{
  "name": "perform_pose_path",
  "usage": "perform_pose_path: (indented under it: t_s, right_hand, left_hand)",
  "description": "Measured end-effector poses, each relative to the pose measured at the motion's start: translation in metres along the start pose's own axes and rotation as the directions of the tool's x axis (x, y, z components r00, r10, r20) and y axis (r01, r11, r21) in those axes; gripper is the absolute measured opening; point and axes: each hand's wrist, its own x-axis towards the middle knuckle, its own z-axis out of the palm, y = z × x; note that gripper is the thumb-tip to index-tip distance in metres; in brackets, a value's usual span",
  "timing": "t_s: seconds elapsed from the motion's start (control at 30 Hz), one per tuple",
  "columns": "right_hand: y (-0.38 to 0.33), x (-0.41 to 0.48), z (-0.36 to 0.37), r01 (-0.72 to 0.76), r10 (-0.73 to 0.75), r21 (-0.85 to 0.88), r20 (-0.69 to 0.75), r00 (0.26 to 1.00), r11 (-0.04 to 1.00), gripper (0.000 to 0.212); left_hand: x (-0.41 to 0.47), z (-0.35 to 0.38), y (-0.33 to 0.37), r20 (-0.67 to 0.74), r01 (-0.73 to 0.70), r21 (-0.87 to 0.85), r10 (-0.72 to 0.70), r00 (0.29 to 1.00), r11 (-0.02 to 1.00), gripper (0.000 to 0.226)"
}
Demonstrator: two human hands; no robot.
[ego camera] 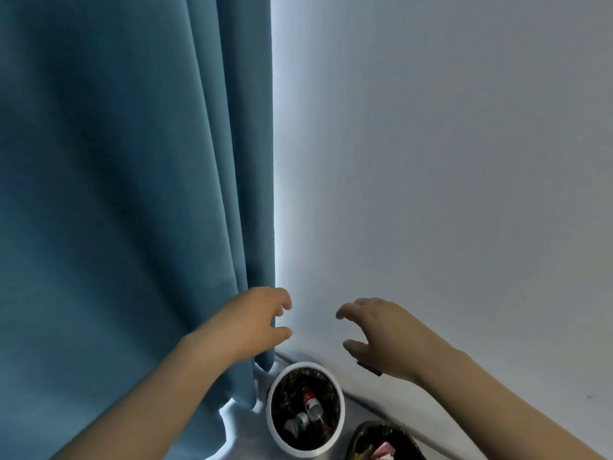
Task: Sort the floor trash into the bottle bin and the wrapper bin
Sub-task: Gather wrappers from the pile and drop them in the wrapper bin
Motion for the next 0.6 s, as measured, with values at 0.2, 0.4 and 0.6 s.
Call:
perform_pose_path:
  t_s: [0.2, 0.4, 0.6]
  right_hand:
    - [-0.001, 0.036, -0.020, 0.254, -0.252, -0.028, 0.060, 0.966, 0.967, 0.044]
    - [-0.034, 0.066, -0.022, 0.489, -0.478, -0.051, 0.142, 0.867, 0.871, 0.038]
    - [-0.104, 0.070, -0.015, 0.695, -0.675, -0.065, 0.193, 0.712, 0.716, 0.042]
  left_hand:
    - [-0.026, 0.008, 0.002, -0.149, 0.232, -0.097, -0.245, 0.958, 0.968, 0.031]
    - [-0.077, 0.022, -0.005, -0.243, 0.437, -0.201, -0.477, 0.845, 0.877, 0.032]
    - [-0.151, 0.030, -0.024, -0.296, 0.583, -0.304, -0.656, 0.694, 0.753, 0.034]
